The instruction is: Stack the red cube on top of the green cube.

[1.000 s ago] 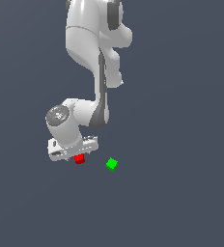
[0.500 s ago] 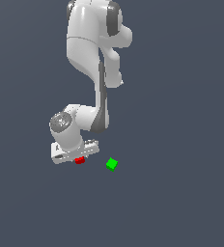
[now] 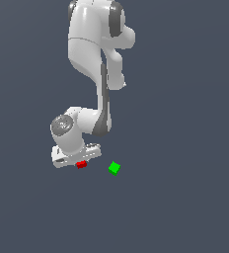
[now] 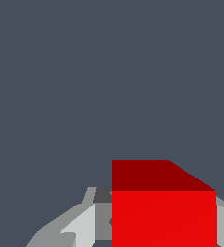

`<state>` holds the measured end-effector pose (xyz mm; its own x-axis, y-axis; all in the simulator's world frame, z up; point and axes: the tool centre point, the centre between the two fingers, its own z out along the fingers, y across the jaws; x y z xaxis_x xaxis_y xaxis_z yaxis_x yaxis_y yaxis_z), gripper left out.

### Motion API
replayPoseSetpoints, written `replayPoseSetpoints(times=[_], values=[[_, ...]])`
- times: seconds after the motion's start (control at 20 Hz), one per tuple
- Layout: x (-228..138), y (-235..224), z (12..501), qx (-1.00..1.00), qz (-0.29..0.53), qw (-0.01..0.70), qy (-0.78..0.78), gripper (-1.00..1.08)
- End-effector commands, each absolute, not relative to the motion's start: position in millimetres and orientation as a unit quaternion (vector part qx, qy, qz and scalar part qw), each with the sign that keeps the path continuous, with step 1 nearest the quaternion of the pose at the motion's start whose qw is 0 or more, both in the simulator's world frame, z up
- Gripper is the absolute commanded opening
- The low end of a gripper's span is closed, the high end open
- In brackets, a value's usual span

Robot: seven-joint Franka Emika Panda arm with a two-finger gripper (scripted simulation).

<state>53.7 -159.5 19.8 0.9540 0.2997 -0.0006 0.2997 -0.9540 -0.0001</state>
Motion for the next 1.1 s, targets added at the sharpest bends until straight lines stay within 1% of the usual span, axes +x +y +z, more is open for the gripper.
replayPoseSetpoints(times=[0.0, 0.3, 0.75, 1.05], values=[[53.7, -159.3, 20.1, -0.988, 0.000, 0.000, -0.152, -1.00], [53.0, -159.2, 34.9, -0.988, 0.000, 0.000, -0.152, -1.00], [52.2, -158.9, 94.9, -0.988, 0.000, 0.000, -0.152, -1.00], [53.0, -158.9, 117.8, -0.988, 0.000, 0.000, -0.152, -1.00]])
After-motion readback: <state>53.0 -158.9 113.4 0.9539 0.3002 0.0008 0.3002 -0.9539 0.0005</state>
